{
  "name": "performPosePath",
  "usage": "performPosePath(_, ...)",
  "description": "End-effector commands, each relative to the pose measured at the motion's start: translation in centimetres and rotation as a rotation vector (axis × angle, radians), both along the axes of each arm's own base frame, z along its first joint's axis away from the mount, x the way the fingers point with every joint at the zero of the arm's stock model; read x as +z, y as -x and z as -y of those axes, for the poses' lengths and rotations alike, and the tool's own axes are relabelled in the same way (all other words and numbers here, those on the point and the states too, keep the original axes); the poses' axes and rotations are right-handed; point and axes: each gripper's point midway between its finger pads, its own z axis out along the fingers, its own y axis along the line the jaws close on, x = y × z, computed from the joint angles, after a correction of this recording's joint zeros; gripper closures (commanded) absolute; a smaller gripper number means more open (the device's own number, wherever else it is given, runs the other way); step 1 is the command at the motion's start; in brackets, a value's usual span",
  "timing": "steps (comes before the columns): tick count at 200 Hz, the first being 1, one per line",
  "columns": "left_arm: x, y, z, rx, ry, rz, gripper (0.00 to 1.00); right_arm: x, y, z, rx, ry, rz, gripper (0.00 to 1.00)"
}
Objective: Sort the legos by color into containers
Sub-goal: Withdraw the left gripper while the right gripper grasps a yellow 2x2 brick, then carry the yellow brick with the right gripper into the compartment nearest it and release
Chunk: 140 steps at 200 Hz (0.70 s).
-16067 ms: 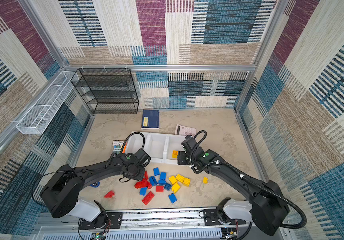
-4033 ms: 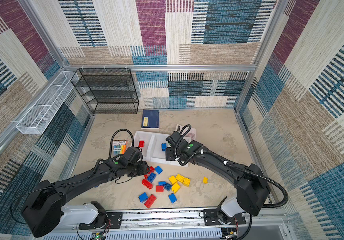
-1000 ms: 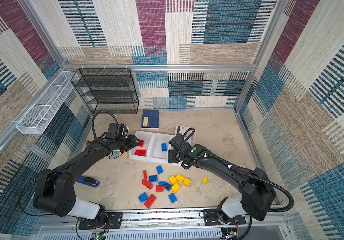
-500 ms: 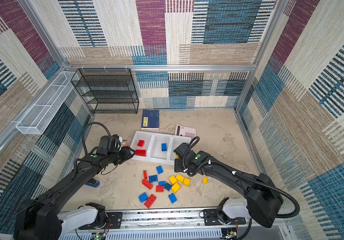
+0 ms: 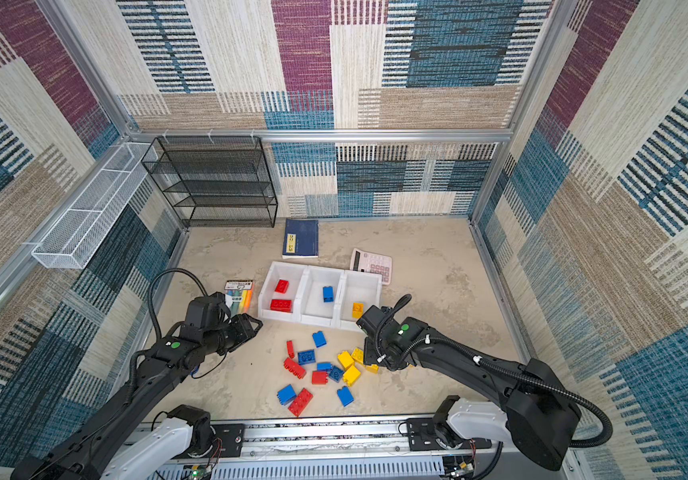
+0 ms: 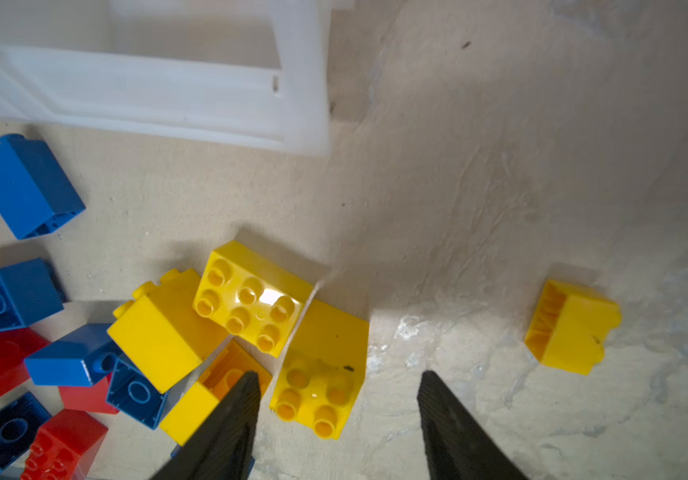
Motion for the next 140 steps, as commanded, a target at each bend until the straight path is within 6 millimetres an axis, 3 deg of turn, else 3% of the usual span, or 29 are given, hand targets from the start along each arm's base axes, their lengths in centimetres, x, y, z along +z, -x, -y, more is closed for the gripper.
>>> performPosePath(1, -0.3, 0.3, 0.0, 0.033, 0.029, -0.030, 0.46, -0.1, 0.1, -0.8, -0.017, -0.034, -0.003, 0.37)
performPosePath(38, -0.4, 0.5, 0.1, 0.031, 0.038, -0.041, 0.46, -1.5, 0.5, -0.8, -0.016, -0.018, -0.030, 0.45)
performPosePath(77, -0.6, 0.7, 0.0, 0.036, 0.040, -0.046, 0.46, -1.5, 0.4, -0.6, -0.018, -0.009, -0.024, 0.64)
performPosePath(96, -0.7, 0.8, 0.0, 0.038, 0.043, -0.049, 0.46, -1.2, 0.2, -0.7, -0.014, -0.011, -0.016, 0.67)
performPosePath(116, -0.6, 0.8, 0.0, 0.039, 0.043, -0.049, 0.46, -0.2, -0.3, -1.3, 0.001, -0.024, 0.003, 0.68)
performPosePath(140, -0.5, 0.8, -0.1, 0.040, 0.038, -0.049, 0.46, 3.5, -2.8, -2.7, 0.040, -0.032, 0.104, 0.69)
